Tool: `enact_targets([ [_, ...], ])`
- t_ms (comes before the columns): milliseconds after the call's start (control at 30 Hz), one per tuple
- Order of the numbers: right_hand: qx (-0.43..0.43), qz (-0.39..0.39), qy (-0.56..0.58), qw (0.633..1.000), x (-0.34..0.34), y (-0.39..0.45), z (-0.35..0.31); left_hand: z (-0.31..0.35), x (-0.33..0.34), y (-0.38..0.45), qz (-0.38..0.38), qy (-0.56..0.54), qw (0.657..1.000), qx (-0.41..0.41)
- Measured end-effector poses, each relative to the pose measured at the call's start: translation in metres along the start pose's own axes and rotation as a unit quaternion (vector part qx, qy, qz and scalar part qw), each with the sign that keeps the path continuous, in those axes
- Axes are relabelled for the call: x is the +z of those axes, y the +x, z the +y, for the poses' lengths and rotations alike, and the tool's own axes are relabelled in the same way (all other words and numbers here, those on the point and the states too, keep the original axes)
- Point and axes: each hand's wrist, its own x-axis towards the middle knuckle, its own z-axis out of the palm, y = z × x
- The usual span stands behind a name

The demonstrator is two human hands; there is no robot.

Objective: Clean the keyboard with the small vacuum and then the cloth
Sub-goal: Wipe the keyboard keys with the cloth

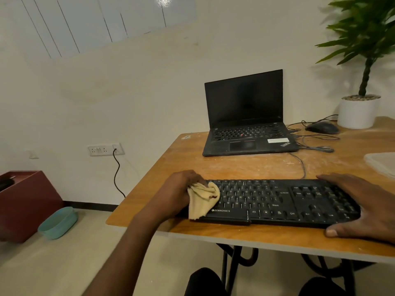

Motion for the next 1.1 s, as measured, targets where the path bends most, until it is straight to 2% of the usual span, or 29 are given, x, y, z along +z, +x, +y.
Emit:
enact_targets([
  [267, 0.004, 0.006, 0.005, 1.0, -0.002, -0.004, -0.005, -0.043, -0.032, -0.028, 0.005, 0.038, 0.997, -0.066],
  [600, 0.0, -0.004, 0.004, 1.0, -0.004, -0.005, -0.009, -0.007, 0.0, 0.028, 0.002, -0.001, 0.999, -0.034],
  [733, -0.008, 0.001, -0.004, 1.0, -0.003, -0.005, -0.009, -0.023, -0.007, 0.024, -0.006, 0.027, 0.999, -0.042],
  [900, -0.004, 0.007, -0.004, 1.0, 0.0, -0.004, -0.007, -0.053, -0.02, 0.003, 0.023, 0.035, 0.997, -0.062],
  [1100, -0.007, 0.013, -0.009, 1.0, 0.0, -0.001, -0.004, -0.017, -0.002, 0.036, 0.004, 0.009, 0.998, -0.055],
])
